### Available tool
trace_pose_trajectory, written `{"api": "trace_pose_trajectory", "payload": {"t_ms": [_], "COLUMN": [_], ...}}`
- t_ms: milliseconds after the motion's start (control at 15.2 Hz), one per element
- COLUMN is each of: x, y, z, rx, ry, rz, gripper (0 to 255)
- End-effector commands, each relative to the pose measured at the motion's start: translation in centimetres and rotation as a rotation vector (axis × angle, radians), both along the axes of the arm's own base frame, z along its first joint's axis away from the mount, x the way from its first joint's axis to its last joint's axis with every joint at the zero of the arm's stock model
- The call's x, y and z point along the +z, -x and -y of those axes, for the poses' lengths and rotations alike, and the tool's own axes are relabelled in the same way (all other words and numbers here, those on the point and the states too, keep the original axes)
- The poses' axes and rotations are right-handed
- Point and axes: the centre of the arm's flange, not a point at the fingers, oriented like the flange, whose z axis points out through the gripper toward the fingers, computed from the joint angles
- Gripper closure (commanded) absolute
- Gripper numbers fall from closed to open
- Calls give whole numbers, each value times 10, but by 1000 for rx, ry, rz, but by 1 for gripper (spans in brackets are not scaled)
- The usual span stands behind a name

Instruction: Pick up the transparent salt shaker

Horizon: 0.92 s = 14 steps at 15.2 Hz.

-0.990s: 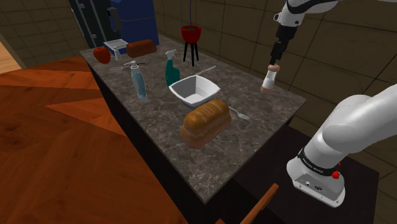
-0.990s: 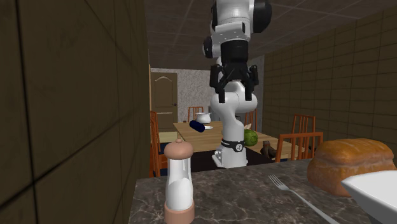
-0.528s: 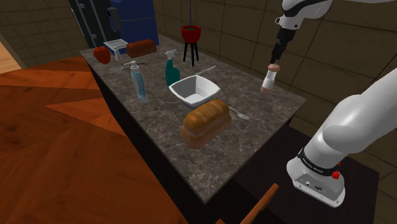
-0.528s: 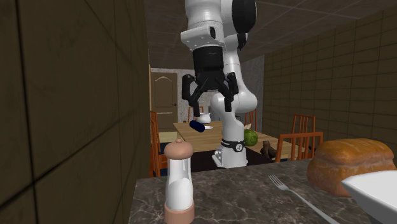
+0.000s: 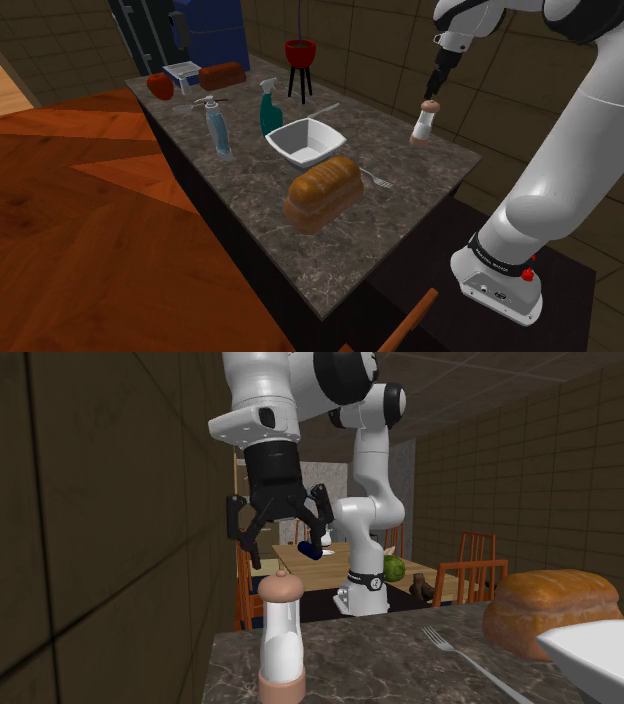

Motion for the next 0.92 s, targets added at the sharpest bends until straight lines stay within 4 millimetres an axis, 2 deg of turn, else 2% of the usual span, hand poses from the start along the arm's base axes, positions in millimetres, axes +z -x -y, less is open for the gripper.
{"api": "trace_pose_trajectory", "payload": {"t_ms": [0, 396, 528, 594, 858], "x": [-9, -44, -44, -44, -44], "y": [-4, -4, -4, -4, -3], "z": [8, 8, 8, 8, 8], "rx": [3, 3, 3, 3, 3], "ry": [-3, -3, -3, -3, -3], "rz": [5, 5, 5, 5, 5], "gripper": [0, 0, 0, 255, 255]}}
